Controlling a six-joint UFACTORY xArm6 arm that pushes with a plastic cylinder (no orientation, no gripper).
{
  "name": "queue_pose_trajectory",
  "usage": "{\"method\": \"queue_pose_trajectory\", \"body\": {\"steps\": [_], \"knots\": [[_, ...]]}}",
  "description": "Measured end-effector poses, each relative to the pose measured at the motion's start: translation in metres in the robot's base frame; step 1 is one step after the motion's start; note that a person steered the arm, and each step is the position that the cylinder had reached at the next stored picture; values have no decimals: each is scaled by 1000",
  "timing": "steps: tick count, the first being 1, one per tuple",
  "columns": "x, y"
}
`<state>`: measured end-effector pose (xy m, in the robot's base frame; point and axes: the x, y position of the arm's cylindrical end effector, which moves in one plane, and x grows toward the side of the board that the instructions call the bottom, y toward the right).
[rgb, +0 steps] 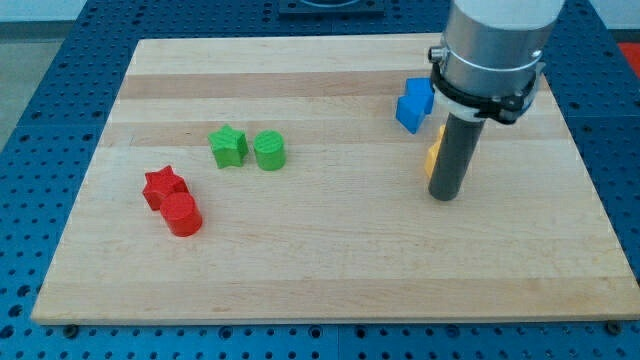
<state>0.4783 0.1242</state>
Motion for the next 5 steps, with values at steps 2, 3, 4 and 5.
{"method": "queue_pose_trajectory", "body": {"steps": [2, 3, 4, 5], "knots": [[-43, 3], [-43, 3], [-43, -33], [-43, -84]]}}
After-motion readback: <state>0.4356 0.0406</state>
